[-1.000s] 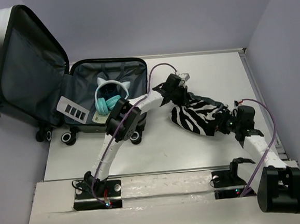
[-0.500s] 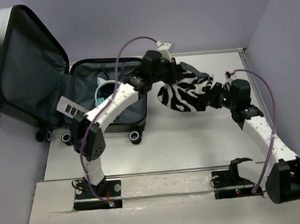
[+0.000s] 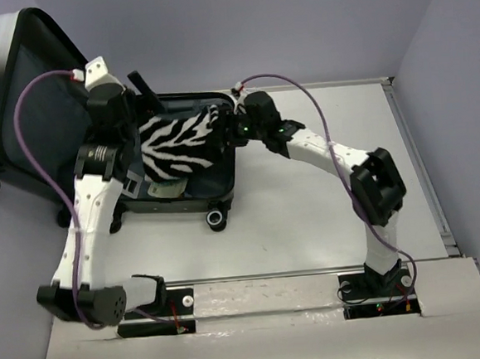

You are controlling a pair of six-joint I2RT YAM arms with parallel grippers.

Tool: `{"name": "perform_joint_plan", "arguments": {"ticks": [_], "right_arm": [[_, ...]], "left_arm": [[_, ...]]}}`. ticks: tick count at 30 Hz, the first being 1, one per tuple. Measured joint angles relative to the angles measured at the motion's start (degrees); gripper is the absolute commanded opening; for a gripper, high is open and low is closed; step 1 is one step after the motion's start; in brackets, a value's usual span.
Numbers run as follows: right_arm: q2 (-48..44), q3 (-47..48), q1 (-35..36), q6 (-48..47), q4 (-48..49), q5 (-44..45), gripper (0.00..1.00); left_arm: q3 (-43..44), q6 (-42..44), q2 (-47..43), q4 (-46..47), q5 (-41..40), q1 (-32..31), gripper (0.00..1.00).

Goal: Pack the luggage

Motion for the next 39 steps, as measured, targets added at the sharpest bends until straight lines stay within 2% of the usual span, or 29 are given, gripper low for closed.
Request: {"name": "perform_joint_plan", "arguments": {"ticks": [2, 5, 10, 14, 19, 23, 28, 34, 36, 37, 39], "right_arm": [[5.73, 4.09, 2.23, -1.07, -1.51, -0.15, 0.87], [12.24, 7.65, 3.82, -3.21, -4.66, -0.13, 0.87], [10.78, 8.11, 3.26, -6.27, -7.85, 0.74, 0.88], [7.63, 7.45, 2.86, -9.60, -10.73, 3.19, 0.90], [-0.20, 4.39, 2.62, -13.88, -12.52, 6.82, 0.95], [-7.23, 1.27, 2.62, -17.07, -12.81, 8.96, 0.95], [-11.54, -1.92, 2.62, -20.20, -12.35, 9.22, 0.97], [-9.01, -5.20, 2.62, -20.96, -12.50, 8.90, 0.98], [-7.15, -5.33, 2.62, -20.92, -12.48, 8.87, 0.98], [-6.10, -5.33, 2.62, -20.85, -12.35, 8.79, 0.95], [-4.07, -5.33, 2.62, -20.44, -12.04, 8.50, 0.87]], "left_arm": [[-3.26, 0.48, -6.69, -2.14, -3.30, -0.70, 0.99], [-7.54, 0.96, -19.82, -4.02, -10.16, -1.60, 0.99], [-15.96, 0.83, -39.47, -6.97, -26.36, -1.46, 0.95], [-22.51, 0.22, -46.90, -11.41, -38.88, -1.40, 0.95], [-26.77, 0.68, -42.18, -15.56, -49.20, -1.38, 0.98], [-28.00, 4.76, -35.56, -11.41, -55.63, 1.97, 0.96], [-32.98, 11.98, -31.50, -1.62, -56.85, 11.72, 0.96], [-29.64, 12.26, -19.96, 1.38, -56.00, 20.02, 0.90], [-29.31, 12.98, -16.39, 1.55, -56.30, 21.70, 0.76], [-29.31, 13.46, -15.50, 2.05, -56.28, 22.21, 0.66], [-29.29, 14.03, -14.60, 3.43, -55.95, 22.53, 0.56]]}}
